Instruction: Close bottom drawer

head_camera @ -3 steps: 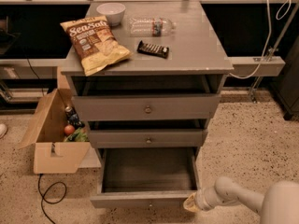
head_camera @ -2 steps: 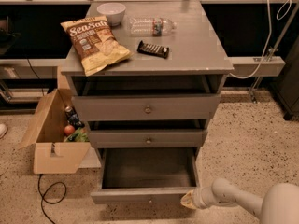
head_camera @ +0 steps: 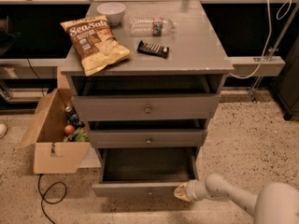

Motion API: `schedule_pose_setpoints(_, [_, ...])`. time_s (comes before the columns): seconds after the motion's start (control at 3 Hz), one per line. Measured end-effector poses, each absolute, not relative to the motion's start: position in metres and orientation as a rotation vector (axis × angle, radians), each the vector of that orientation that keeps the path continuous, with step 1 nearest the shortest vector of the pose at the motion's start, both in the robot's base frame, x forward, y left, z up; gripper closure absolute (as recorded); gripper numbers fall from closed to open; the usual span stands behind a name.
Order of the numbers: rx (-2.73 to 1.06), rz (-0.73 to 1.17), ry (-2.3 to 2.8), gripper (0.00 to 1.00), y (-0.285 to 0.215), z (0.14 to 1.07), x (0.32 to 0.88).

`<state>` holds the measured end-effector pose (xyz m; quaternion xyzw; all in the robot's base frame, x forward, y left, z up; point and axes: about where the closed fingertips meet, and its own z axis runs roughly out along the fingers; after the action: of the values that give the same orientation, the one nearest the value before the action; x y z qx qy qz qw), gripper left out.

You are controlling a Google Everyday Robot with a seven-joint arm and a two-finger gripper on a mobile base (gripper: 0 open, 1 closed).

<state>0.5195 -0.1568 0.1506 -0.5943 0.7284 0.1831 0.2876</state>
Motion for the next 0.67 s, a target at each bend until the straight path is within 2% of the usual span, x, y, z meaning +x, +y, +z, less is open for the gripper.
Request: schedule_pose_setpoints(0.67, [-1.554,0.439,1.848,1.0,-0.13,0.171,0.564])
